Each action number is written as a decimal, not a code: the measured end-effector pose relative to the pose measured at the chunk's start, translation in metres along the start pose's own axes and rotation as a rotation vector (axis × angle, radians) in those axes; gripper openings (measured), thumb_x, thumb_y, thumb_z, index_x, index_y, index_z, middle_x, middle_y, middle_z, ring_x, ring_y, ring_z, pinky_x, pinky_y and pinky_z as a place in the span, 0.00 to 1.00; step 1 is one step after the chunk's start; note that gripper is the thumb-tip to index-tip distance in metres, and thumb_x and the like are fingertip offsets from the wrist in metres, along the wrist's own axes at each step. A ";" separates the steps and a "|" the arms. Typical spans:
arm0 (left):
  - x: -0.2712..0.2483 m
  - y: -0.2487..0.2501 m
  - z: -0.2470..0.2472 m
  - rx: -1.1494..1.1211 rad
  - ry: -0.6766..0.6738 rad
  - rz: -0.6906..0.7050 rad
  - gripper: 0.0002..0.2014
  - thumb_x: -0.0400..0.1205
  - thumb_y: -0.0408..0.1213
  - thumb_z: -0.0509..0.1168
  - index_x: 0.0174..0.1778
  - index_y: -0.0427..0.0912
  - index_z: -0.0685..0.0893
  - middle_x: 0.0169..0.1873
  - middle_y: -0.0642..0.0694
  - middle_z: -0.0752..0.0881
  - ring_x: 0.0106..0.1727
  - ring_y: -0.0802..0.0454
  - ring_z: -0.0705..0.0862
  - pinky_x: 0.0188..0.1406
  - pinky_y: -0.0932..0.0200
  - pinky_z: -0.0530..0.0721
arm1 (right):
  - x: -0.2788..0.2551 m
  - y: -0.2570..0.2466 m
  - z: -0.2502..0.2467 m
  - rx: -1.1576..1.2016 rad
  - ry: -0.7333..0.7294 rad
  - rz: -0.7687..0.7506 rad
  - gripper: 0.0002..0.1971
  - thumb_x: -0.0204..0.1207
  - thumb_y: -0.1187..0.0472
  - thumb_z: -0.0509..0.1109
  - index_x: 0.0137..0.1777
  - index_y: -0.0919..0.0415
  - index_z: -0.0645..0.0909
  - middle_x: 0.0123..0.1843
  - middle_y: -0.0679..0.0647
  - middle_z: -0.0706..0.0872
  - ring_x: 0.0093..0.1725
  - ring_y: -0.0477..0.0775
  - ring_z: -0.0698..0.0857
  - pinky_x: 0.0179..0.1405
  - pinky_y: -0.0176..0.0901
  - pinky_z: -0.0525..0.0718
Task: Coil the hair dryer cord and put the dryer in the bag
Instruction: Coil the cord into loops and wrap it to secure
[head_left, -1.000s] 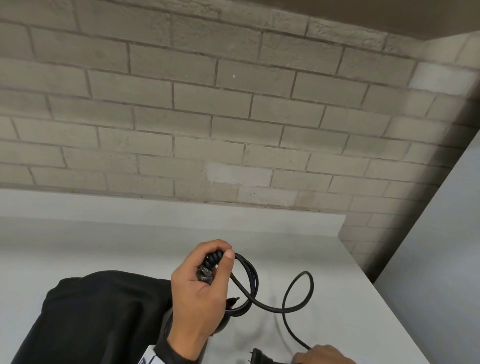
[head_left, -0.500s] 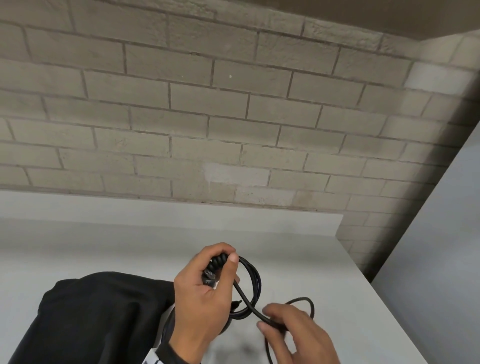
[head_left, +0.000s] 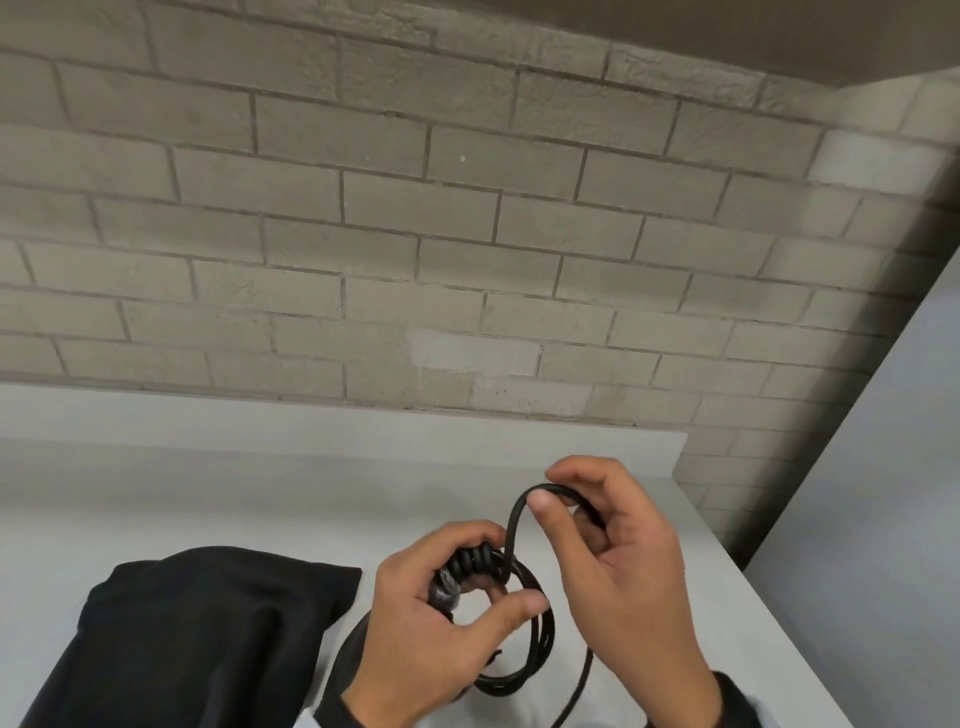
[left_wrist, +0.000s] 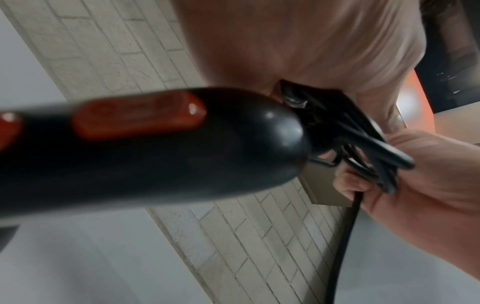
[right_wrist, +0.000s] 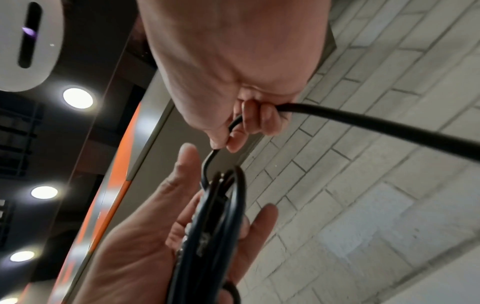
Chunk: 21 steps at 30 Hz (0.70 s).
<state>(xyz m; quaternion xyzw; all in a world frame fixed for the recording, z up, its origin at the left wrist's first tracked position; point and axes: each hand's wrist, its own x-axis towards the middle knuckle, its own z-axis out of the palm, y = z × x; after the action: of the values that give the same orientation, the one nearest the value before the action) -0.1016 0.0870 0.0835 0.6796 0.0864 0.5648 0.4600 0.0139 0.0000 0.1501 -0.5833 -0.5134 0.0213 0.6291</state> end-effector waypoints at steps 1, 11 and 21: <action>-0.002 0.001 0.001 0.011 0.000 0.010 0.16 0.66 0.44 0.83 0.47 0.51 0.88 0.35 0.50 0.90 0.31 0.50 0.90 0.36 0.64 0.88 | 0.002 0.001 0.003 0.026 0.011 0.039 0.04 0.74 0.56 0.74 0.45 0.46 0.82 0.41 0.46 0.89 0.36 0.56 0.85 0.37 0.48 0.85; -0.006 0.007 0.008 0.007 0.074 0.053 0.27 0.75 0.46 0.75 0.68 0.44 0.78 0.28 0.51 0.88 0.23 0.53 0.88 0.28 0.66 0.84 | -0.011 0.022 0.012 0.095 -0.099 0.389 0.08 0.74 0.53 0.76 0.36 0.54 0.86 0.35 0.53 0.90 0.35 0.53 0.86 0.43 0.54 0.85; 0.004 0.006 0.002 0.208 0.182 0.062 0.16 0.83 0.58 0.62 0.50 0.50 0.87 0.40 0.55 0.89 0.40 0.53 0.90 0.39 0.66 0.84 | -0.036 0.017 -0.002 0.081 -0.405 0.393 0.18 0.61 0.42 0.81 0.46 0.49 0.85 0.29 0.57 0.77 0.30 0.50 0.72 0.35 0.41 0.71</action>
<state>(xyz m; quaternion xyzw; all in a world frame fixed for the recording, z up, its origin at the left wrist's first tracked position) -0.1011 0.0855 0.0911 0.6720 0.1648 0.6261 0.3596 0.0080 -0.0182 0.1155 -0.6300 -0.5045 0.2792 0.5202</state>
